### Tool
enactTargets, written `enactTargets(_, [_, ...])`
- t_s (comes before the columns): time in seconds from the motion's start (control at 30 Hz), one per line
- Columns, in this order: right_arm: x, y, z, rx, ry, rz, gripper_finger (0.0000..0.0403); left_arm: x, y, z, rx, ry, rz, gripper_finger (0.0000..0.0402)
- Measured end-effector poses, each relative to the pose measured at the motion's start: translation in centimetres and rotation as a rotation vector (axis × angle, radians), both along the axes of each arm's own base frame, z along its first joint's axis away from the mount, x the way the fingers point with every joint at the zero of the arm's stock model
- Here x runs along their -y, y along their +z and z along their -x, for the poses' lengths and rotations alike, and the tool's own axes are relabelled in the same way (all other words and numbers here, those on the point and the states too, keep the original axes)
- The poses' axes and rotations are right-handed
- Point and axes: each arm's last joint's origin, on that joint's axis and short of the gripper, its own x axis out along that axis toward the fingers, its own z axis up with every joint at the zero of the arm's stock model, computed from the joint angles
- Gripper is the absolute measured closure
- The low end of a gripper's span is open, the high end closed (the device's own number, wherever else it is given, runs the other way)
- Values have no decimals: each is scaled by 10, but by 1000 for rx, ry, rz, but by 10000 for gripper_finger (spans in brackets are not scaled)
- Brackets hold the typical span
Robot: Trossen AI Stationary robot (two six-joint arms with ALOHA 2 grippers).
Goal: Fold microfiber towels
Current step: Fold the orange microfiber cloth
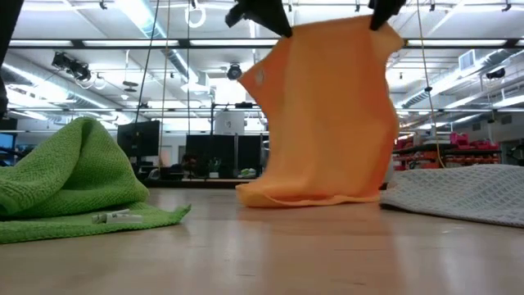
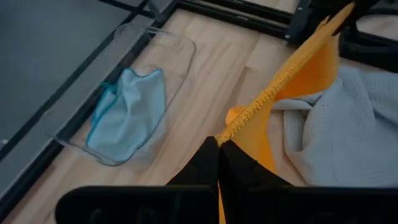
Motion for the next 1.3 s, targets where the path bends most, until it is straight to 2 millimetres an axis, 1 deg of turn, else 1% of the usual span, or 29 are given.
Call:
enactTargets(0.1, [10, 7, -1, 26, -12, 9, 403, 0, 8, 6, 16, 21, -24, 398])
enactTargets(0.23, [25, 13, -7, 38, -18, 43, 403, 0, 18, 16, 35, 61, -68, 398])
enactTargets(0.37, [35, 29, -12, 89, -2, 91, 403, -1, 31, 29, 42, 89, -103, 399])
enactTargets(0.47, [42, 45, -17, 112, 9, 152, 403, -2, 49, 38, 47, 112, -142, 399])
enactTargets(0.6, [50, 65, -26, 152, 12, 201, 403, -2, 81, 52, 56, 127, -181, 399])
enactTargets(0.67, [52, 72, -29, 166, 21, 227, 403, -3, 91, 58, 53, 139, -195, 399])
enactTargets(0.77, [54, 79, -33, 183, 37, 248, 403, -3, 100, 65, 52, 152, -203, 399])
enactTargets(0.87, [55, 82, -34, 202, 37, 255, 403, -3, 99, 69, 39, 171, -187, 399])
enactTargets(0.97, [54, 78, -40, 206, 34, 255, 403, -3, 95, 71, 5, 194, -165, 399])
enactTargets(1.03, [53, 75, -42, 196, 35, 250, 403, -3, 89, 68, -29, 205, -155, 399])
enactTargets(1.17, [49, 64, -45, 152, 29, 218, 403, -2, 77, 59, -80, 214, -144, 399])
enactTargets(1.3, [42, 51, -49, 164, 7, 185, 403, 1, 70, 59, -99, 226, -109, 399])
